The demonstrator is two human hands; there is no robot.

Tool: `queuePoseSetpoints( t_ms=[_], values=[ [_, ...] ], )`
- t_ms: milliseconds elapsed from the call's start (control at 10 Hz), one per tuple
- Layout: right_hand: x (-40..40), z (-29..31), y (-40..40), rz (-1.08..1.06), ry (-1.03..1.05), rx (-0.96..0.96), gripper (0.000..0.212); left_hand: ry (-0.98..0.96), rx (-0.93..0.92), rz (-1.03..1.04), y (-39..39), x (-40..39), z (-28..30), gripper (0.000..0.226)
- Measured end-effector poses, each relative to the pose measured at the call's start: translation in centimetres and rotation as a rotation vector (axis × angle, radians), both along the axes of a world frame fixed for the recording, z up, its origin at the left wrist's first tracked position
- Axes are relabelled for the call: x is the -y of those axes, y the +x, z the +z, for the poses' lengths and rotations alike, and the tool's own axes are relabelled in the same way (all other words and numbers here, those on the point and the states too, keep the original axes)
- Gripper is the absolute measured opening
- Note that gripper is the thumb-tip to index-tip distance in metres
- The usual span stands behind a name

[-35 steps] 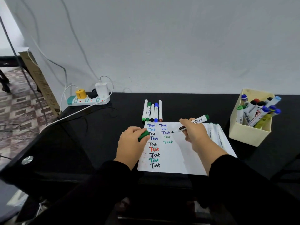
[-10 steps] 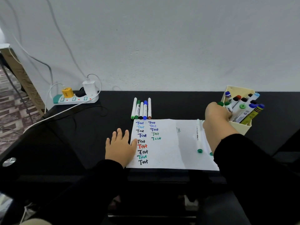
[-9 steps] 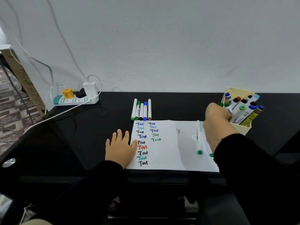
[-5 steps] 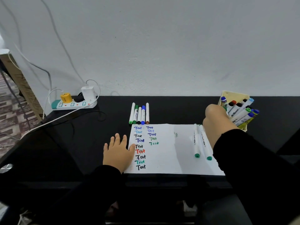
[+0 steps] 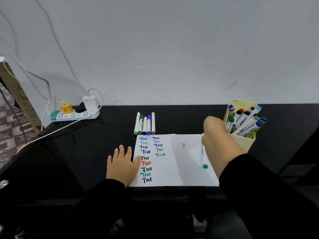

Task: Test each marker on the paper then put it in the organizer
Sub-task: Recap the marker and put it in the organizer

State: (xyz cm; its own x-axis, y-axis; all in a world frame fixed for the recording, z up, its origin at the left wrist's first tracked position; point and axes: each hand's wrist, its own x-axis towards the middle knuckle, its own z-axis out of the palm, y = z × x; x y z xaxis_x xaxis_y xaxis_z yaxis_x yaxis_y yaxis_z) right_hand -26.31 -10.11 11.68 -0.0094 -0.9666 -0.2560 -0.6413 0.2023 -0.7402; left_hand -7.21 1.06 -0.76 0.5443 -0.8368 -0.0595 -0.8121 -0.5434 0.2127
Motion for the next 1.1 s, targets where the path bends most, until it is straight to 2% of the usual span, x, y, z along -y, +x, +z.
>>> queuePoseSetpoints(
  t_ms=[100,200,300,400,500,600,700,800,900,1100],
  values=[
    [1.2,-0.7,0.7,-0.031,0.067,-0.004,0.044,0.003,-0.001,0.005,-0.1,0.1,0.1,0.063],
    [0.4,-1.8,1.7,0.105,0.031,-0.249,0.032,0.012,-0.011,0.009,-0.1,0.2,0.2,0.063],
    [0.1,-3.4,3.3,0.135,-0.034,-0.173,0.032,0.02,-0.027,0.009,0.0,0.3,0.2,0.063],
    [1.9,-5.2,5.4,-0.032,0.011,0.27,0.024,0.034,-0.03,0.01,0.2,0.4,0.1,0.063],
    [3.1,-5.8,7.1,0.024,0.007,0.197,0.013,0.034,-0.024,0.007,0.3,0.5,0.1,0.063],
    [4.8,-6.2,8.8,0.217,-0.032,-0.015,0.009,0.038,-0.017,0.009,0.3,0.7,0.1,0.064],
    [6.4,-6.8,10.6,0.366,-0.106,-0.221,0.026,0.054,-0.013,0.014,0.4,0.8,-0.1,0.064],
    [7.4,-7.3,12.3,0.43,-0.139,-0.364,0.029,0.067,-0.02,0.014,0.4,0.8,-0.1,0.064],
    [8.0,-7.9,13.6,0.454,-0.126,-0.443,0.027,0.064,-0.026,0.013,0.5,0.9,-0.2,0.064],
    [8.5,-7.7,14.0,0.443,-0.1,-0.464,0.022,0.081,-0.024,0.019,0.7,0.9,-0.2,0.064]
  ],
)
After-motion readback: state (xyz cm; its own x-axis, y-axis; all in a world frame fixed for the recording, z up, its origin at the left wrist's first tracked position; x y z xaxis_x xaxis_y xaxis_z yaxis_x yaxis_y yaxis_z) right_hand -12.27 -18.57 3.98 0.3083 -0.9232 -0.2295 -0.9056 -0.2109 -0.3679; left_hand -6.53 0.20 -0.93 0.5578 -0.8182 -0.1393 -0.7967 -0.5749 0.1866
